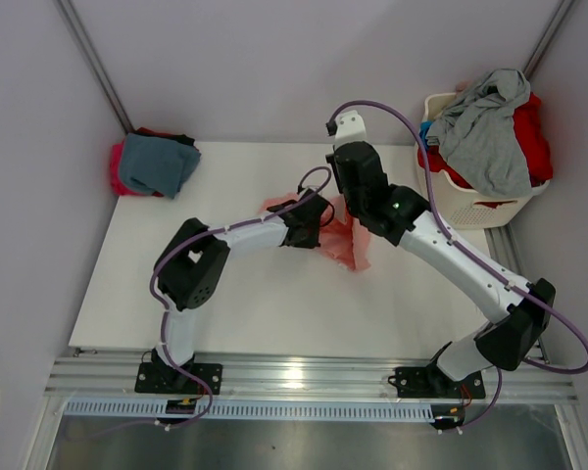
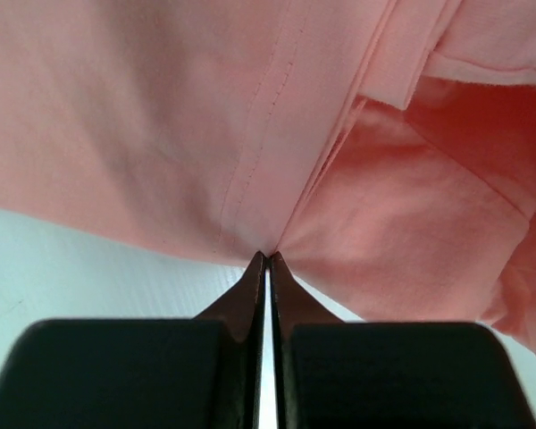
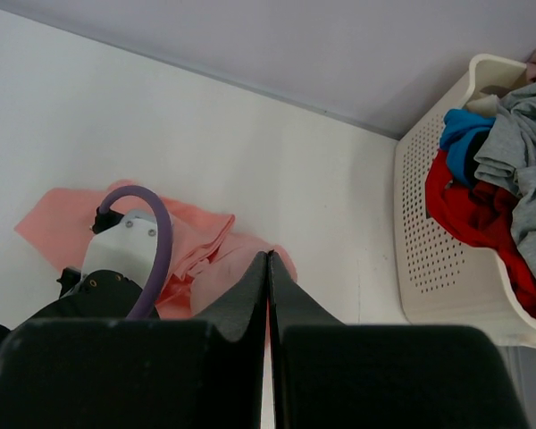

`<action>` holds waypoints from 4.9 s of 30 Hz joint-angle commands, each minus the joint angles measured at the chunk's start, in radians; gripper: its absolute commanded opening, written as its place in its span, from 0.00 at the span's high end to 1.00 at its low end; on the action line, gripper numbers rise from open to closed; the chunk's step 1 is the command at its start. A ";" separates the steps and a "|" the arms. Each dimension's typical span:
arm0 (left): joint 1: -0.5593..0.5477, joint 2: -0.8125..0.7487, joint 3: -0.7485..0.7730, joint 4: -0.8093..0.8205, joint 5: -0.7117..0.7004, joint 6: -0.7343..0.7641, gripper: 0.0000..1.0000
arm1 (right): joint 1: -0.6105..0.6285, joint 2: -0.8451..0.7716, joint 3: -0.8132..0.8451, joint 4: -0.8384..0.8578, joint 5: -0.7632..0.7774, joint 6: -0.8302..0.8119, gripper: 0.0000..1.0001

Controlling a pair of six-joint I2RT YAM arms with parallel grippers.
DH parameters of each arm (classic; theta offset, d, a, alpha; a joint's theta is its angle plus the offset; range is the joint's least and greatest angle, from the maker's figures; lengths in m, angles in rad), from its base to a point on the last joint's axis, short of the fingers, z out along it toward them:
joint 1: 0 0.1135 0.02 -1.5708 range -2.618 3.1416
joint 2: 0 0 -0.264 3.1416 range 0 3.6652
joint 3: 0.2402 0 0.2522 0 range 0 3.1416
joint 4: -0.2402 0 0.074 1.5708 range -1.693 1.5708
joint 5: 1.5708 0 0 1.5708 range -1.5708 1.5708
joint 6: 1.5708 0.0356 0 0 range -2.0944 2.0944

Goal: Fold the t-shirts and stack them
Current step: Flatten out the tshirt

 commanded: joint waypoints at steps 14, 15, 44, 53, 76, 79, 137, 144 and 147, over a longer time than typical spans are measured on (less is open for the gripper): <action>0.118 -0.414 -0.173 -0.127 -0.272 0.045 0.99 | -0.053 -0.125 -0.061 0.080 0.086 -0.078 1.00; 0.144 -0.469 -0.173 -0.146 -0.290 0.036 0.99 | -0.069 -0.134 -0.062 0.079 0.083 -0.078 1.00; 0.284 -1.225 -0.113 -0.463 -0.594 0.225 0.96 | -0.386 -0.286 0.103 0.047 0.109 -0.064 1.00; 0.309 -1.342 -0.172 -0.471 -0.590 0.156 0.95 | -0.408 -0.311 0.085 0.035 0.082 -0.035 1.00; 0.138 -1.228 -0.655 0.083 0.280 0.050 0.57 | -0.373 -0.275 -0.033 -0.027 -0.024 0.074 1.00; -0.015 -1.081 -0.655 0.150 0.210 0.068 0.55 | -0.345 -0.272 -0.047 -0.025 -0.001 0.074 1.00; -0.363 -0.101 -0.270 0.229 0.296 0.019 0.53 | -0.328 -0.324 -0.259 -0.028 0.046 0.085 1.00; -0.363 -0.077 -0.233 0.209 0.283 0.022 0.52 | -0.330 -0.320 -0.259 -0.030 0.045 0.083 1.00; -0.365 -0.063 -0.215 0.192 0.271 0.028 0.52 | -0.330 -0.317 -0.254 -0.030 0.043 0.083 1.00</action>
